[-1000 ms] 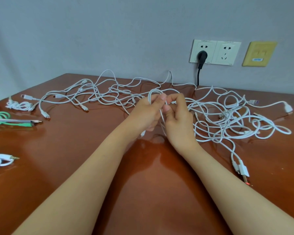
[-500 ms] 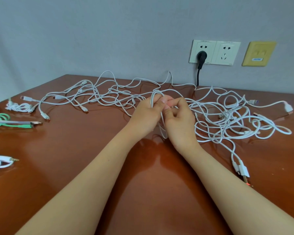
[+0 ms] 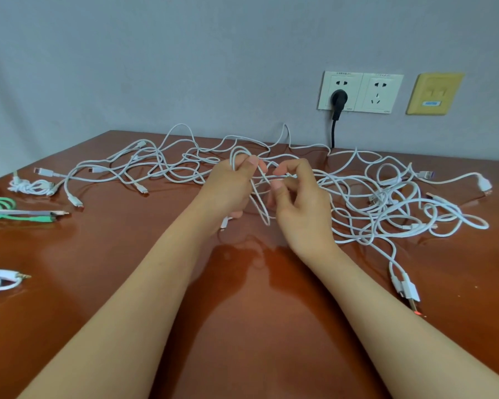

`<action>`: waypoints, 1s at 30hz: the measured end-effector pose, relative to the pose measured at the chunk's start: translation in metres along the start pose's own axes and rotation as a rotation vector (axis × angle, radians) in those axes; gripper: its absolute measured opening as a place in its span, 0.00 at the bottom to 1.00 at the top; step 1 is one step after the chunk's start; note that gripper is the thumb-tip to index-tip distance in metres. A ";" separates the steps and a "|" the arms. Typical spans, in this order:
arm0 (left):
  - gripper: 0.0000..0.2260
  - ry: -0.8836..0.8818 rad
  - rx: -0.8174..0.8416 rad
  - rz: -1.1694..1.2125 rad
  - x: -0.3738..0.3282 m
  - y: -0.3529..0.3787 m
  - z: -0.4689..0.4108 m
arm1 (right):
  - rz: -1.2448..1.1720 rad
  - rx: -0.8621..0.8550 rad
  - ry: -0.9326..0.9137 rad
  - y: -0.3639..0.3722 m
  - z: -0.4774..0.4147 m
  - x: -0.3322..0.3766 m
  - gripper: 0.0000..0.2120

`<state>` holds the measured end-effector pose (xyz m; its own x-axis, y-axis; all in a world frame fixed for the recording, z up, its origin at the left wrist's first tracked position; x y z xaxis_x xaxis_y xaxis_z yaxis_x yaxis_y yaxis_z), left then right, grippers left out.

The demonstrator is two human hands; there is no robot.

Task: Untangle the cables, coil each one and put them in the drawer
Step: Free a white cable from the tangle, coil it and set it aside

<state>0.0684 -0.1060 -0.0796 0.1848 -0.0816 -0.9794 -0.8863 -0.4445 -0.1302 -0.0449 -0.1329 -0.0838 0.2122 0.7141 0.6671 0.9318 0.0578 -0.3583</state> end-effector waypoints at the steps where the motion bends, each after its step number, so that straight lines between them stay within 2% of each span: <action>1: 0.14 0.029 0.015 -0.031 -0.002 0.002 0.001 | 0.013 0.018 -0.029 0.001 0.001 0.001 0.08; 6: 0.16 0.201 0.005 -0.213 -0.007 0.015 0.004 | 0.044 0.010 -0.066 0.003 0.005 0.005 0.06; 10: 0.17 0.285 -0.041 -0.338 -0.009 0.013 0.004 | 0.019 -0.032 -0.035 0.000 0.003 0.004 0.15; 12: 0.16 0.293 -0.061 -0.387 -0.009 0.013 0.006 | -0.013 -0.031 -0.023 0.001 0.003 0.004 0.16; 17: 0.17 0.253 -0.149 -0.413 -0.008 0.001 0.003 | -0.242 0.067 0.138 0.009 0.000 -0.004 0.17; 21: 0.17 0.186 -0.254 -0.306 -0.005 -0.015 -0.004 | -0.451 0.180 0.285 0.018 -0.001 -0.007 0.19; 23: 0.17 0.113 -0.219 -0.209 0.000 -0.015 -0.005 | -0.459 0.207 0.310 0.019 -0.002 -0.006 0.18; 26: 0.16 -0.037 -0.072 -0.091 0.009 -0.009 -0.004 | -0.511 0.198 0.344 0.016 -0.004 -0.009 0.14; 28: 0.15 -0.067 -0.005 -0.168 0.011 -0.008 -0.003 | -0.577 0.200 0.391 0.017 -0.003 -0.014 0.10; 30: 0.15 -0.008 -0.008 -0.337 0.006 -0.010 -0.004 | -0.552 0.232 0.411 0.021 -0.001 -0.018 0.11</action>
<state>0.0801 -0.1052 -0.0833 0.4639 0.0779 -0.8825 -0.7725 -0.4520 -0.4460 -0.0291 -0.1455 -0.1025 -0.1353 0.2206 0.9659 0.8582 0.5133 0.0029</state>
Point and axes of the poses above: each hand's wrist, its own z-axis away from the middle knuckle, its own y-axis out of the palm, x = y × z, the point moved 6 cm from there along -z, towards the middle knuckle, and after that the axes turned 2 degrees about y, right-handed, at the moved point
